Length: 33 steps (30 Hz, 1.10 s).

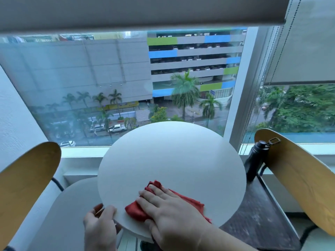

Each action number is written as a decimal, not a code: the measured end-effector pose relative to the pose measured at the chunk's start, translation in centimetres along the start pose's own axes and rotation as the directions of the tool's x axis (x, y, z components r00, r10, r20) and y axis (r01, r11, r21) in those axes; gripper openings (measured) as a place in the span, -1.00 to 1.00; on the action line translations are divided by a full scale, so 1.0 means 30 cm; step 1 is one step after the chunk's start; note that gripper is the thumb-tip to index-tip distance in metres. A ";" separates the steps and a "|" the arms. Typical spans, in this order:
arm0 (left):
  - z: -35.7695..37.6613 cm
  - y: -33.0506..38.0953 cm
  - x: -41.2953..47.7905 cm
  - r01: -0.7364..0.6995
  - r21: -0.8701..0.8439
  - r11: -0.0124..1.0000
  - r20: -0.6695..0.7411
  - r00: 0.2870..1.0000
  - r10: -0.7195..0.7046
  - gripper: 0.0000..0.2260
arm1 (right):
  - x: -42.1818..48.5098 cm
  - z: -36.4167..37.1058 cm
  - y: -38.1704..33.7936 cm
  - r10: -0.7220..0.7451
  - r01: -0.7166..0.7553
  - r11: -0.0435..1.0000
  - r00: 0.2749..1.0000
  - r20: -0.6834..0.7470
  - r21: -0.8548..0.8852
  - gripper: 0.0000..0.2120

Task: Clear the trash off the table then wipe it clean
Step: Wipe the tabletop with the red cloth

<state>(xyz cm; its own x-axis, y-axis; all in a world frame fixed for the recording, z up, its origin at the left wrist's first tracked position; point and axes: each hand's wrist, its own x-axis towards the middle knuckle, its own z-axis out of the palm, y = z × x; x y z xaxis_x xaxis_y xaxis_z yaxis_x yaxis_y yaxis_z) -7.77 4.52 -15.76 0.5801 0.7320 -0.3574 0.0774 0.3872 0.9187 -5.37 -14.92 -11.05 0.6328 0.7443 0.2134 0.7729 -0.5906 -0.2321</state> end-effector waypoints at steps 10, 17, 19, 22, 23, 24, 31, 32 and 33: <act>-0.054 0.027 -0.011 0.006 0.016 1.000 0.213 0.977 -0.009 -0.61 | 0.144 -0.015 0.046 -0.123 0.121 0.992 0.983 0.136 0.018 -0.43; -0.061 0.058 -0.015 0.011 0.053 0.999 0.256 0.966 -0.024 -0.62 | 0.230 -0.012 0.087 -0.213 0.206 0.977 0.956 0.203 0.054 -0.44; -0.061 0.071 -0.017 0.014 0.068 0.998 0.258 0.966 -0.031 -0.62 | 0.239 -0.018 0.091 -0.224 0.219 0.975 0.948 0.228 0.050 -0.43; -0.065 0.091 -0.023 0.021 0.087 0.996 0.280 0.959 -0.045 -0.59 | 0.243 -0.025 0.090 -0.238 0.236 0.971 0.940 0.244 0.038 -0.43; -0.068 0.093 -0.021 0.022 0.094 0.995 0.289 0.956 -0.048 -0.59 | 0.242 -0.024 0.089 -0.240 0.240 0.970 0.939 0.247 0.031 -0.42; -0.070 0.097 -0.022 0.025 0.101 0.995 0.292 0.955 -0.054 -0.58 | 0.240 -0.025 0.086 -0.238 0.239 0.971 0.938 0.252 0.025 -0.42; -0.062 0.124 -0.025 -0.027 0.152 0.988 0.298 0.954 -0.019 -0.59 | 0.201 -0.021 0.079 -0.177 0.175 0.984 0.981 0.077 0.037 -0.57; -0.059 0.133 -0.029 -0.044 0.164 0.986 0.285 0.959 -0.004 -0.58 | 0.187 -0.017 0.081 -0.133 0.132 0.990 0.991 0.013 0.044 -0.60; -0.058 0.140 -0.028 -0.079 0.194 0.978 0.264 0.964 0.026 -0.55 | 0.172 -0.012 0.080 -0.070 0.073 0.996 0.996 -0.055 0.054 -0.62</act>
<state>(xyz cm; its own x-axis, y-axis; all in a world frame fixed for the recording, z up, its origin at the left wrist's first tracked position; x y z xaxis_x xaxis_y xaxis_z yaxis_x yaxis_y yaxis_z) -9.34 6.51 -11.89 0.7756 0.5675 -0.2763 0.1867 0.2120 0.9593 -0.22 -12.61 -10.16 0.5788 0.7656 0.2809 0.8133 -0.5169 -0.2671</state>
